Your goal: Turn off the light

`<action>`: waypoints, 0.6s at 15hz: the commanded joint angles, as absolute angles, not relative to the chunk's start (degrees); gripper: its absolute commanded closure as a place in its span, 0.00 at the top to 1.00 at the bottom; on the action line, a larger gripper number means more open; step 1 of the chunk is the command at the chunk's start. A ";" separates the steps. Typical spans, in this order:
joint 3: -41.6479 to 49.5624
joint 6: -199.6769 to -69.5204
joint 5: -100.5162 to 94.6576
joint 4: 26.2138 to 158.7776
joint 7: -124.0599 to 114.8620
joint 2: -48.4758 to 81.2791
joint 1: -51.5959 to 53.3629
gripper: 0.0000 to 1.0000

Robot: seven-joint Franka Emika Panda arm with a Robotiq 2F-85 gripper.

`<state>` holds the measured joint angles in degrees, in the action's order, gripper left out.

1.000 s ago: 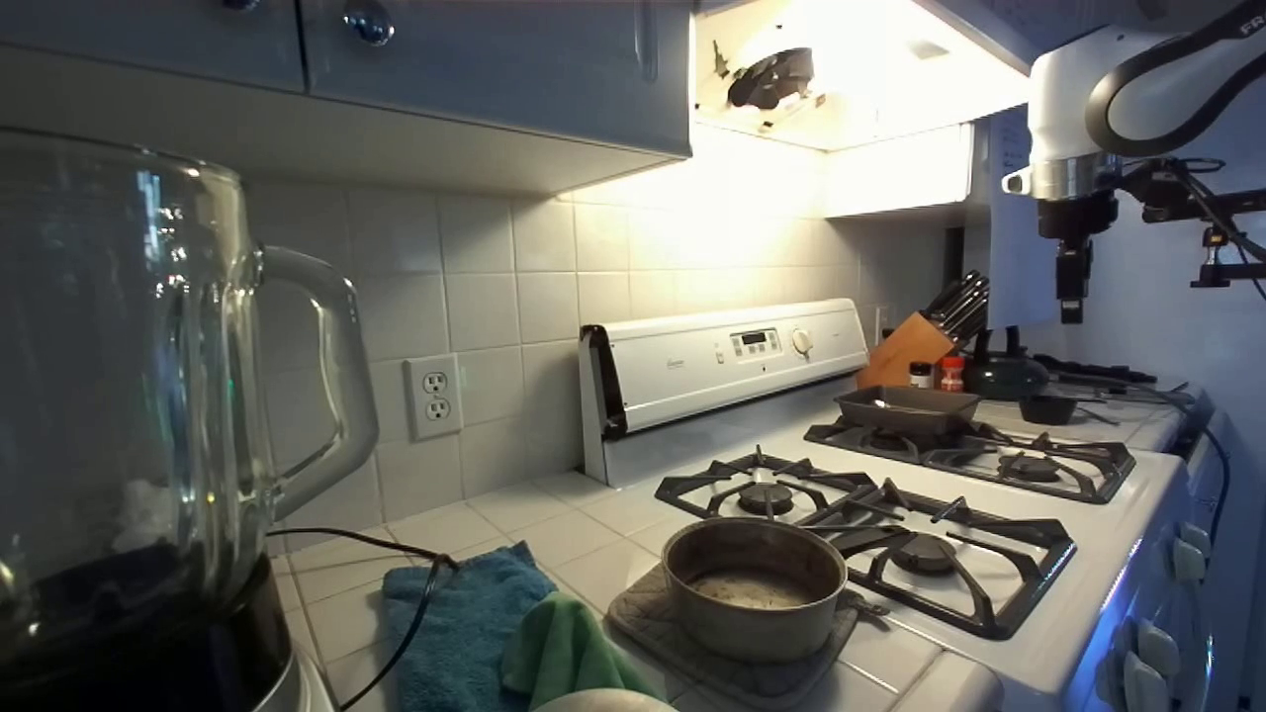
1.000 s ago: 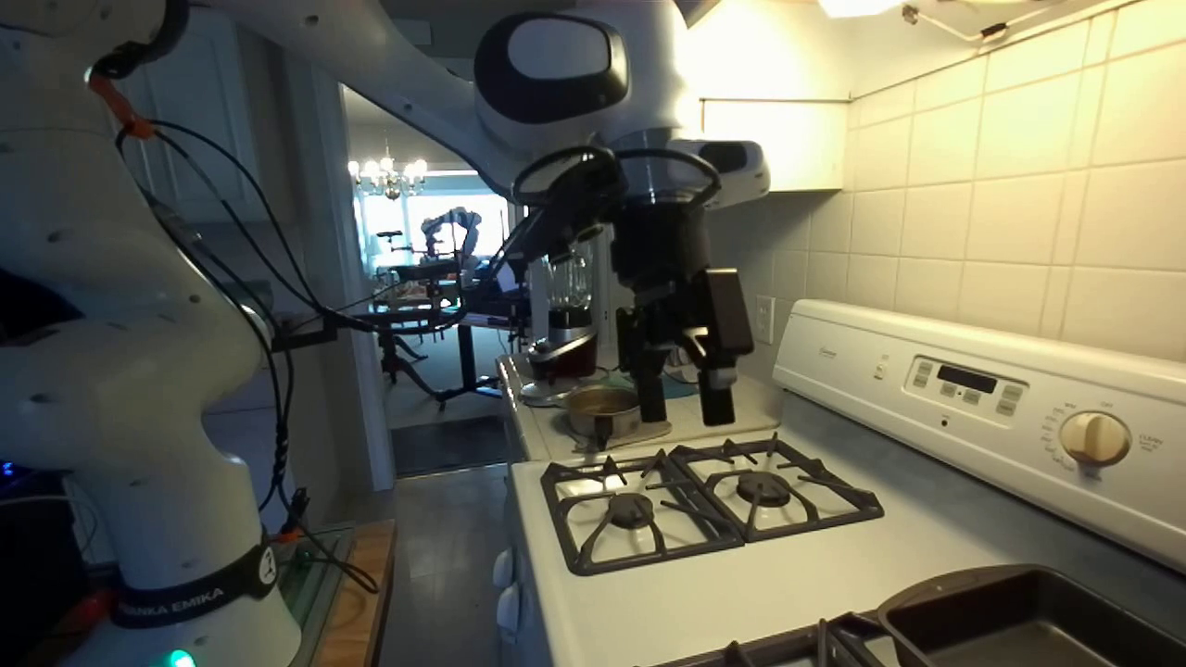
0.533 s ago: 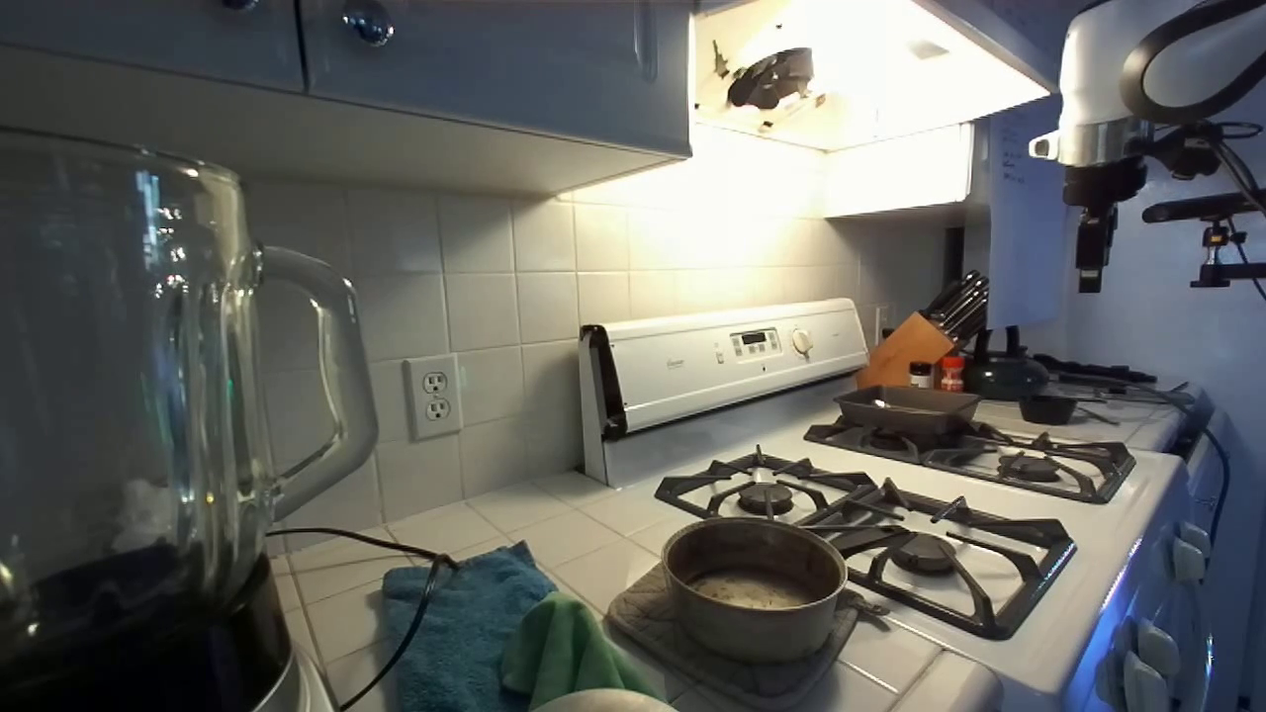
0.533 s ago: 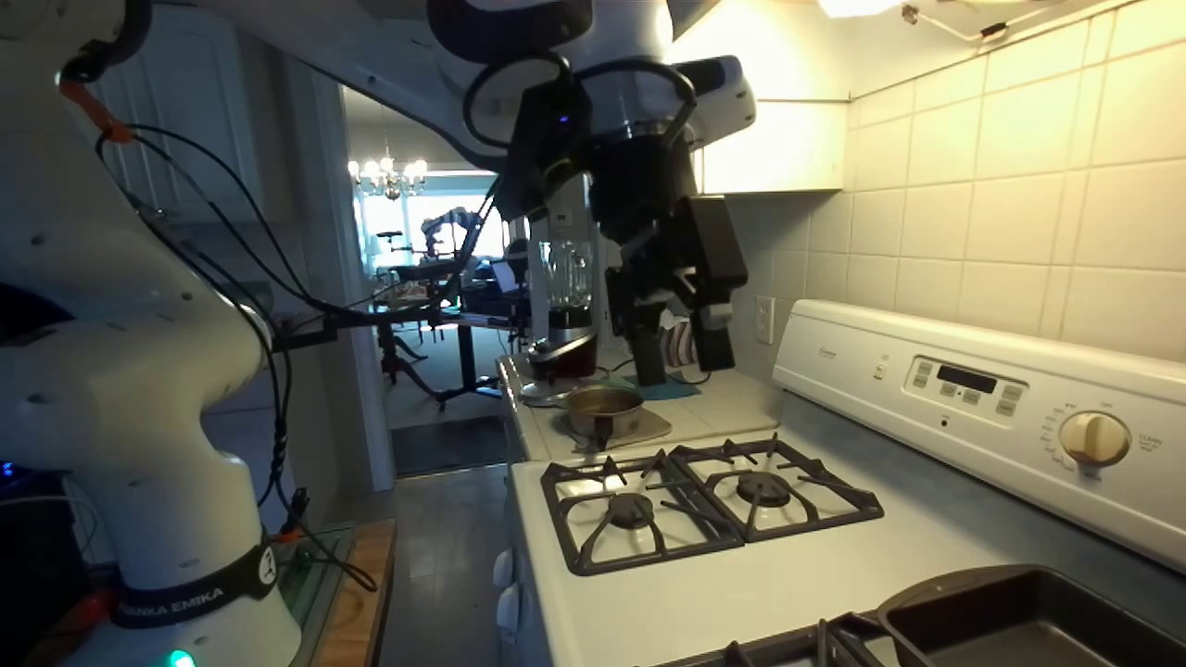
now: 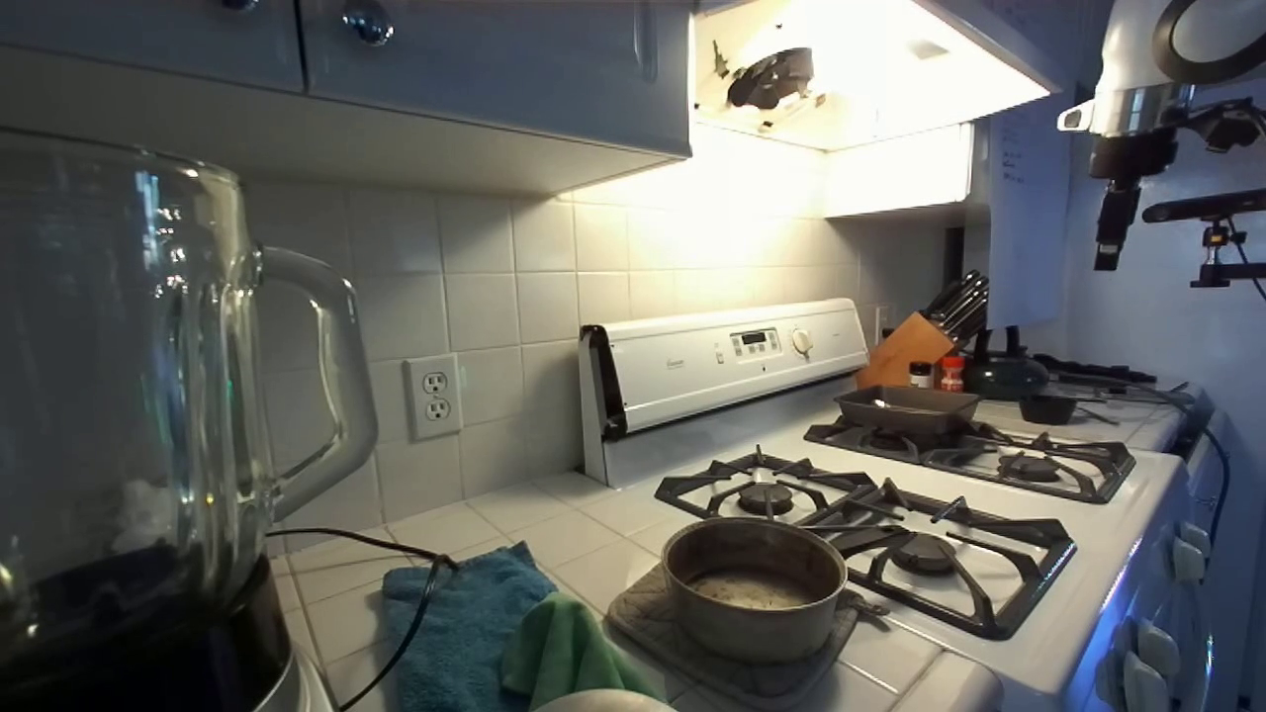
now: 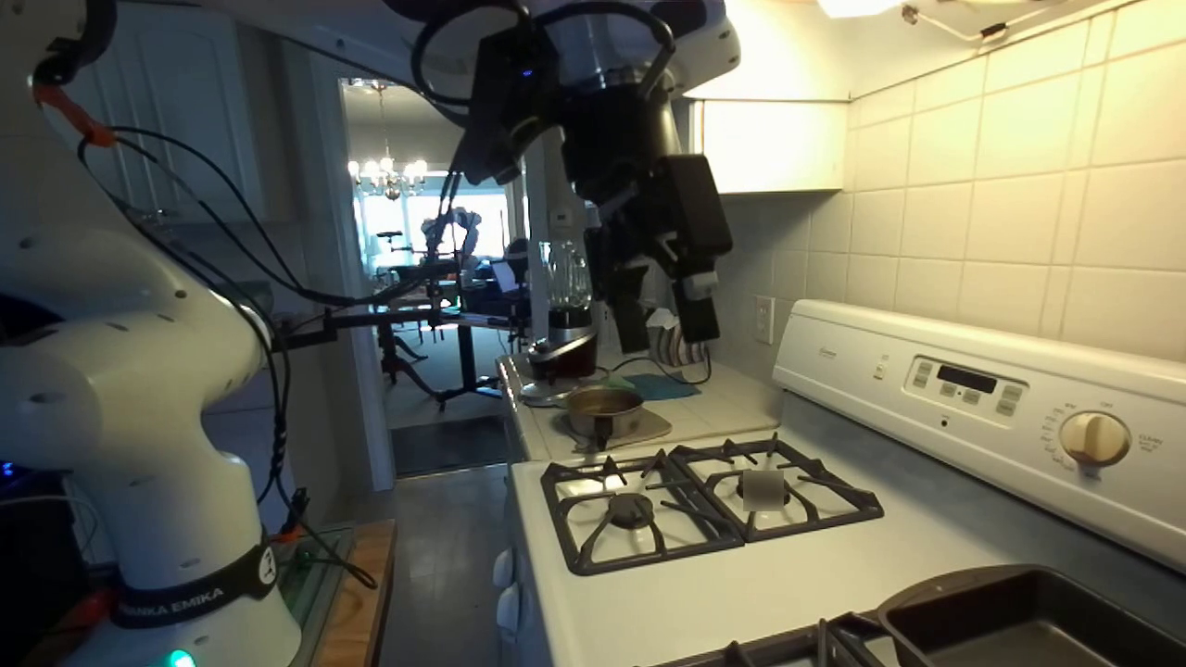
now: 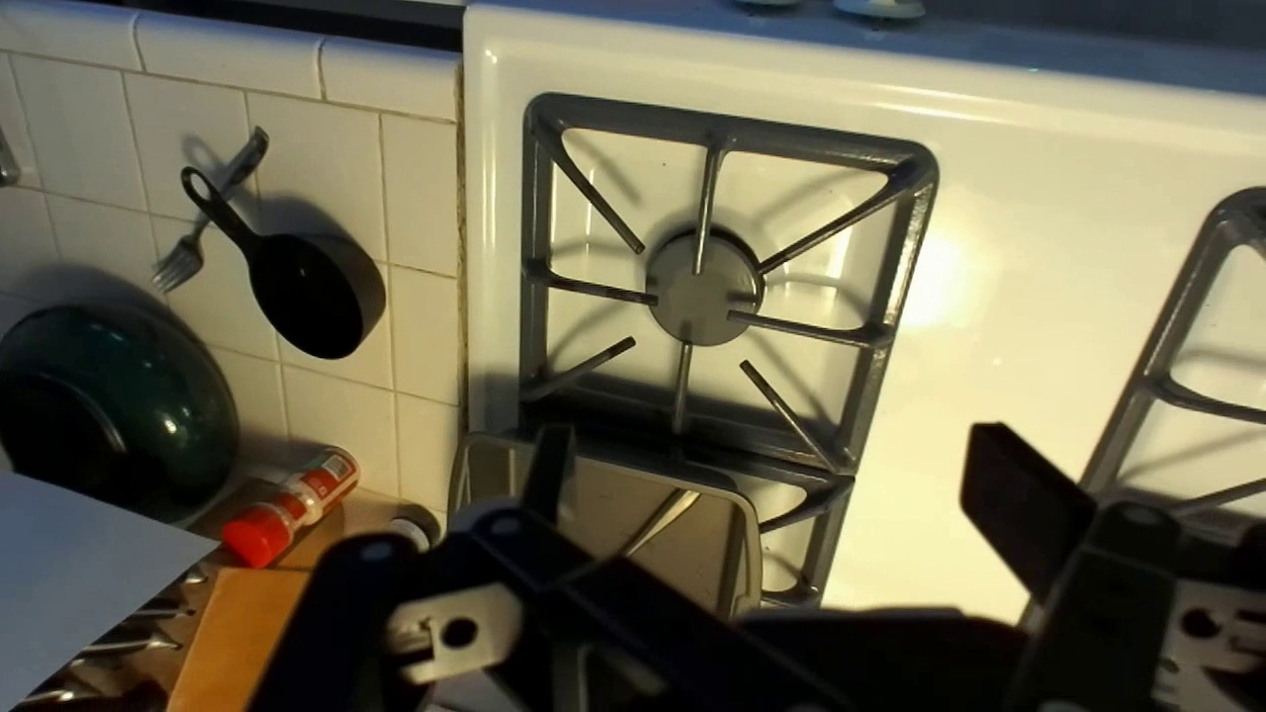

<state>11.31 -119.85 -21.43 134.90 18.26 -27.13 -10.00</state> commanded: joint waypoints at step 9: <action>12.59 -113.68 -19.47 136.76 23.63 -37.92 -8.80 1.00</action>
<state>11.94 -115.04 -20.47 134.98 22.67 -33.49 -9.49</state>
